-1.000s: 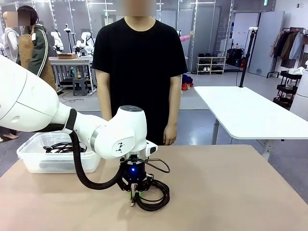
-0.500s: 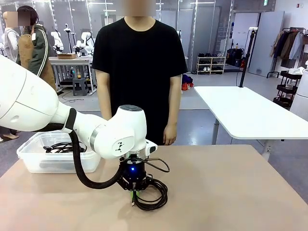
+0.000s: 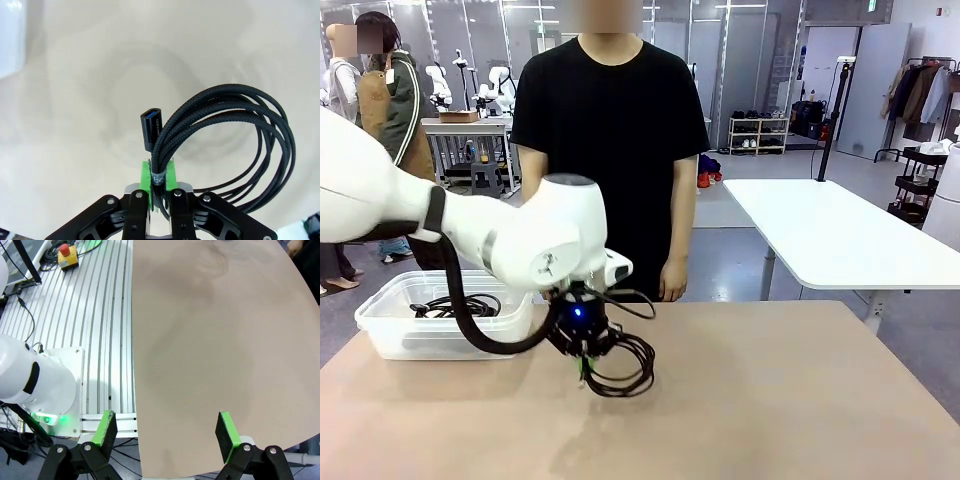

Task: Organize and store the cables.
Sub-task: Place the USB Extension Cable into the Organizing box.

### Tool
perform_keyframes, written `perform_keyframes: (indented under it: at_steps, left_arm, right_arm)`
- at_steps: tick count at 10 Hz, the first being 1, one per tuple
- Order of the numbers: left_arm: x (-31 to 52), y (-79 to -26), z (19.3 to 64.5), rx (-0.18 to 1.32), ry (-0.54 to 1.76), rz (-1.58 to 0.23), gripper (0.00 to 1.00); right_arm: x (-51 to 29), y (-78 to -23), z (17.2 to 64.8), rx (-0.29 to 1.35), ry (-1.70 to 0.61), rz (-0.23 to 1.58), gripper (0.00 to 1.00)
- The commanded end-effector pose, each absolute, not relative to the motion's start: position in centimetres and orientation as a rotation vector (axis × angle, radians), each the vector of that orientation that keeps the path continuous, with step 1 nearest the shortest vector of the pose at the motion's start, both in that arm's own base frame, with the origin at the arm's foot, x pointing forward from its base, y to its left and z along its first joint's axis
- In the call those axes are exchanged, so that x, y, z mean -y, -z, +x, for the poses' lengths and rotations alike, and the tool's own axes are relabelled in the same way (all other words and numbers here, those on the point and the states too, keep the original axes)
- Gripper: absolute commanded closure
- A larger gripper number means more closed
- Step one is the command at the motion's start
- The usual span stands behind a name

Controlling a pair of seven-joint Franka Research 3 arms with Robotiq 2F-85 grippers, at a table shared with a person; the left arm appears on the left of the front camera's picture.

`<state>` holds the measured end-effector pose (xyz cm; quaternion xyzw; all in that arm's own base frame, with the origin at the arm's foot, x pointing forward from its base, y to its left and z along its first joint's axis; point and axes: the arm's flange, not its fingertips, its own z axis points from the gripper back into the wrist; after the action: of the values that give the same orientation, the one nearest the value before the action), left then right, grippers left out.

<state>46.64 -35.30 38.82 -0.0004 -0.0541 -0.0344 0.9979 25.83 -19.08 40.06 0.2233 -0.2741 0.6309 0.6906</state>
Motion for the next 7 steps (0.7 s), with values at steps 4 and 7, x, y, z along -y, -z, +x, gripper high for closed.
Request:
perform_keyframes:
  at_steps: [4, 7]
  left_arm:
    - [27.2, -48.0, 48.5, 0.170, 0.173, -0.008, 1.00]
    - [20.3, -50.3, 52.2, 0.195, 0.202, 0.003, 1.00]
  right_arm:
    - [19.1, -40.1, 25.9, 0.623, -1.408, 0.504, 0.00]
    - [19.1, -40.1, 25.9, 0.623, -1.408, 0.504, 0.00]
